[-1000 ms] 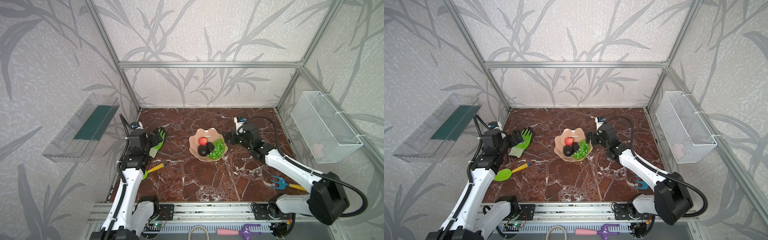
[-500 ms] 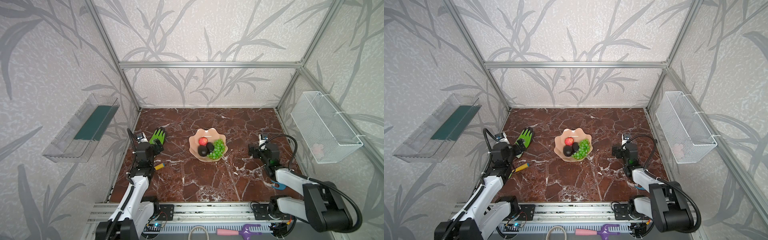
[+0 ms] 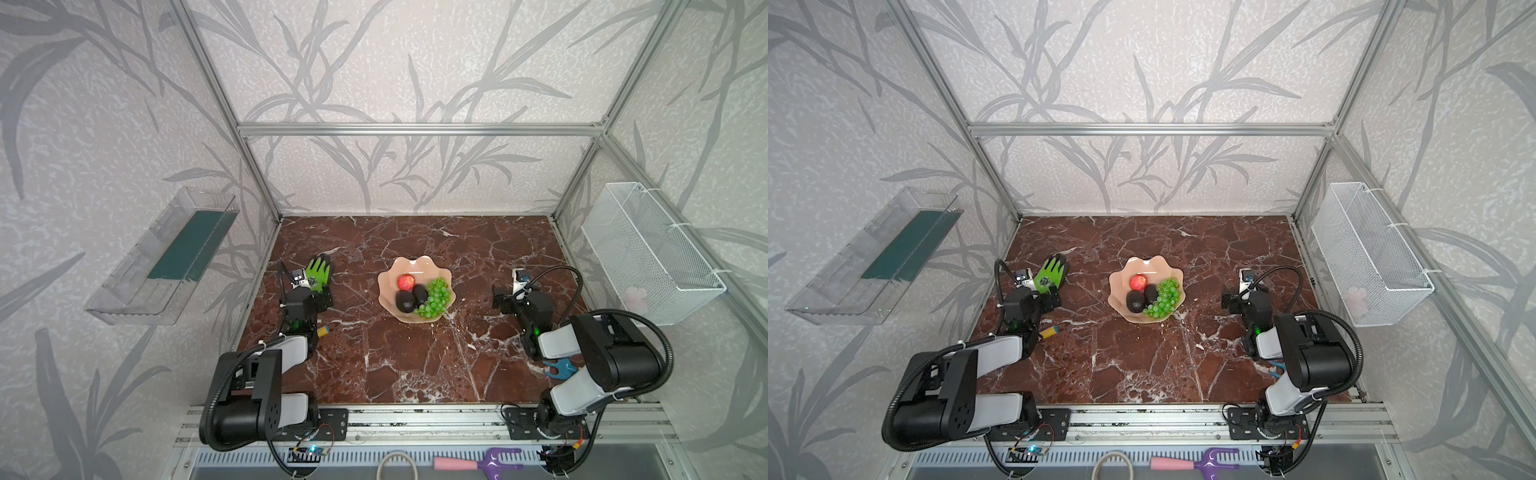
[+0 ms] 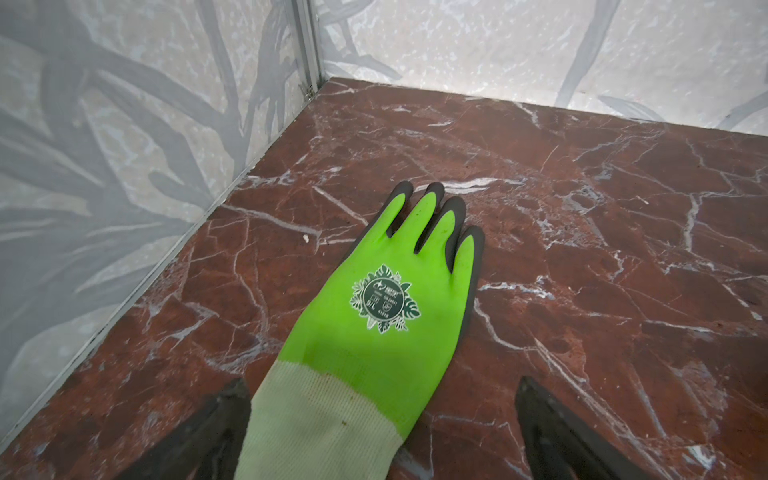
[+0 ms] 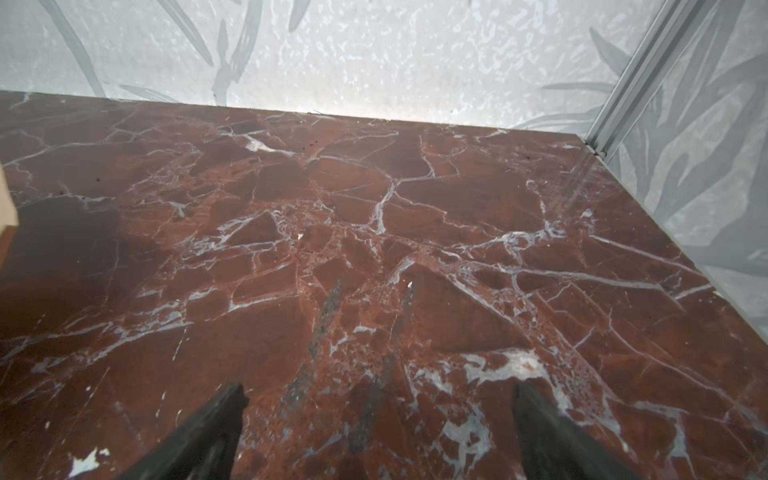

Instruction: Place and organize the fake fruits in the fruit bowl

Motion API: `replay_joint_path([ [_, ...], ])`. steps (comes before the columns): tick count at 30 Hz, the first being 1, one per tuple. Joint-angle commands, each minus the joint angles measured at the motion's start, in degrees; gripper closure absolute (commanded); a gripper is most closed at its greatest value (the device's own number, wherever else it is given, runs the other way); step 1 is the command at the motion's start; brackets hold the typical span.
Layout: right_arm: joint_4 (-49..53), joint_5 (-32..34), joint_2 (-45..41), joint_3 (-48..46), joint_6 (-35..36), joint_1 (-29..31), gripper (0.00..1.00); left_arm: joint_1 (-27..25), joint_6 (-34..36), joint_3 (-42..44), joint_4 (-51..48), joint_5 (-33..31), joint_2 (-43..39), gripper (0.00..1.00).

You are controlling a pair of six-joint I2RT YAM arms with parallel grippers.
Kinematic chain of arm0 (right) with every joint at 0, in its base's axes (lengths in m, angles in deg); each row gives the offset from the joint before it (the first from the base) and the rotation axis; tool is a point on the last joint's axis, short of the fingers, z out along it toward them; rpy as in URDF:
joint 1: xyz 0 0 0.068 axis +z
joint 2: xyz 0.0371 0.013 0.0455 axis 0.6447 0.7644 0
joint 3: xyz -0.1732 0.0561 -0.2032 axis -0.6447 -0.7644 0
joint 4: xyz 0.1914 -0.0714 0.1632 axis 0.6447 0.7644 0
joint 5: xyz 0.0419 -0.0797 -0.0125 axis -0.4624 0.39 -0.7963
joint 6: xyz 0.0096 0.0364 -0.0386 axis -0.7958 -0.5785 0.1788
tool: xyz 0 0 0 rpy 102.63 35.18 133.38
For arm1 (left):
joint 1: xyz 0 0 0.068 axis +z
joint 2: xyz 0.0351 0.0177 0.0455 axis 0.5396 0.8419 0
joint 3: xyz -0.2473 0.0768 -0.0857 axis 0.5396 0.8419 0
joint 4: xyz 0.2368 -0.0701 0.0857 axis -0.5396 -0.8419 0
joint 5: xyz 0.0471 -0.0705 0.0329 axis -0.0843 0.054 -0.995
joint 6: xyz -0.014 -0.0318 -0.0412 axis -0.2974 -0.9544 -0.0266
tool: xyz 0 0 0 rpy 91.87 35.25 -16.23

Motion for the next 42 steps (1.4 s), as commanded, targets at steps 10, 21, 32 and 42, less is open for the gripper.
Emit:
replay_joint_path([
  [10, 5.0, -4.5, -1.2, 4.8, 2.2, -0.2, 0.01, -0.6, 0.7, -2.4, 15.9, -2.9, 11.8, 0.01],
  [21, 7.8, -4.8, -1.2, 6.3, 1.9, -0.3, 0.01, -1.2, 1.2, -2.7, 15.3, -3.9, 11.9, 0.01],
  [32, 6.1, -7.2, -1.2, 5.3, 3.6, 0.1, 0.01, -2.8, 2.6, -3.2, 15.0, -6.2, 12.2, 0.01],
  [42, 5.7, -1.9, -1.0, 5.2, 2.0, 0.5, 0.01, -2.8, 2.6, -3.2, 15.0, -6.2, 12.2, 0.01],
])
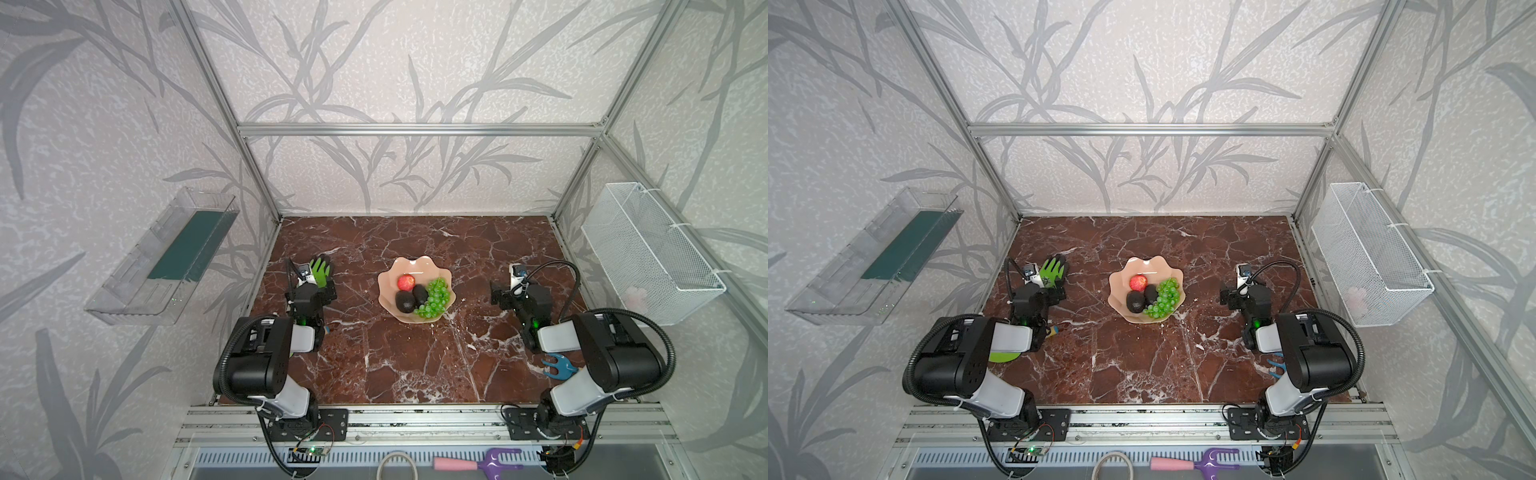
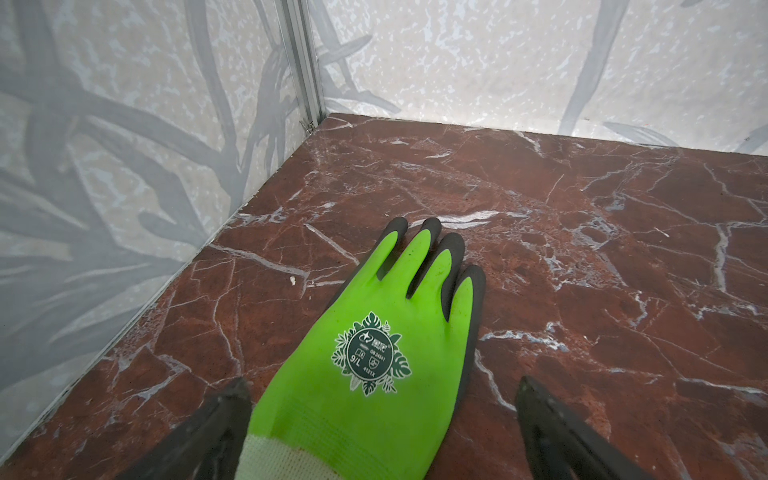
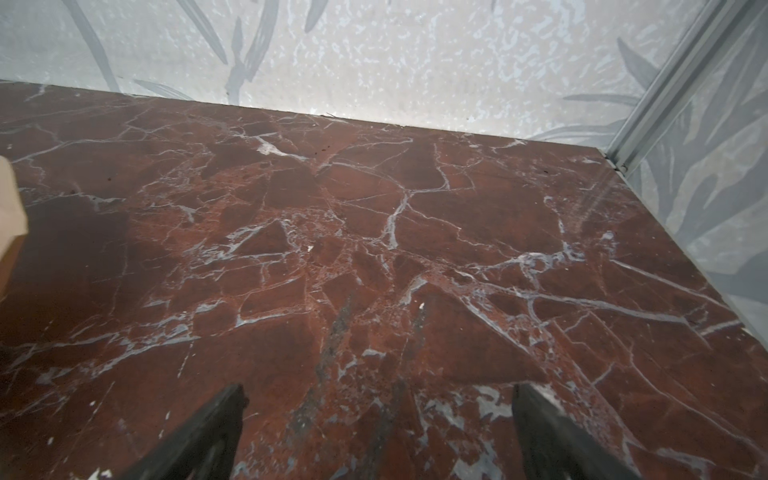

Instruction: Place and organize the fake fruits in the fruit bowl

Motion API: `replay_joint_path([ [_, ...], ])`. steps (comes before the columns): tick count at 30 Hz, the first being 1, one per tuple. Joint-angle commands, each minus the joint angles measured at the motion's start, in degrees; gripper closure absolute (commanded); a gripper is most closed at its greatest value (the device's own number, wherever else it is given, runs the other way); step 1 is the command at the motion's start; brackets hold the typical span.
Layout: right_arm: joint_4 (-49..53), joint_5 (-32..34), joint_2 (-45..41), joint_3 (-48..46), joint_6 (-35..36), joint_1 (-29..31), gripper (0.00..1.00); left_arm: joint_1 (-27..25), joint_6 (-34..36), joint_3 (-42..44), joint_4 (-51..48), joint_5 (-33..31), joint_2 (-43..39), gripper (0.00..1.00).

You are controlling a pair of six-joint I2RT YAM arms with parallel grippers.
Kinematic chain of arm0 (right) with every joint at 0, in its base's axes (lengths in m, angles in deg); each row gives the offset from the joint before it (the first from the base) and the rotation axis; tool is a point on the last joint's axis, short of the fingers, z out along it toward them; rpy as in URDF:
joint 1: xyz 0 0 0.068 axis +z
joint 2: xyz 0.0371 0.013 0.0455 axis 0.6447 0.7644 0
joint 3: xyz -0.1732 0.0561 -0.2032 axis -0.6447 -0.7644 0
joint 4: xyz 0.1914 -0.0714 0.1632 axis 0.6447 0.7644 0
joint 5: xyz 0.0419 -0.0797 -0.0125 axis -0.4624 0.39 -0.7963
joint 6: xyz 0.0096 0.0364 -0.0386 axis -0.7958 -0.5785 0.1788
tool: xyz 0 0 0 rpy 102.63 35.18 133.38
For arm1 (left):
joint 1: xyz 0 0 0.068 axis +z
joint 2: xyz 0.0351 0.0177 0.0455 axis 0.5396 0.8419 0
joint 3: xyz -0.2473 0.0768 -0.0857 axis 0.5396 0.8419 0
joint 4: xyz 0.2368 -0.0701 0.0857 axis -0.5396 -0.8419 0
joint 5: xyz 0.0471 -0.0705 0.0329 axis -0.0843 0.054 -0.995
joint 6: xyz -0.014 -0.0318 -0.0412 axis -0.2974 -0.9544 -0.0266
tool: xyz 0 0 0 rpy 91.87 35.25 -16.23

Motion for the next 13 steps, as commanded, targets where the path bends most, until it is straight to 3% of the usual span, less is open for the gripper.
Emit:
replay_joint_path([
  [1, 0.7, 1.2, -1.1, 1.3, 0.2, 0.3, 0.01, -0.2, 1.0, -1.1, 1.4, -0.6, 0.4, 0.01],
  [13, 3.9, 2.3, -1.1, 2.9, 0.0, 0.3, 0.01, -0.2, 1.0, -1.1, 1.4, -0.6, 0.4, 0.01],
])
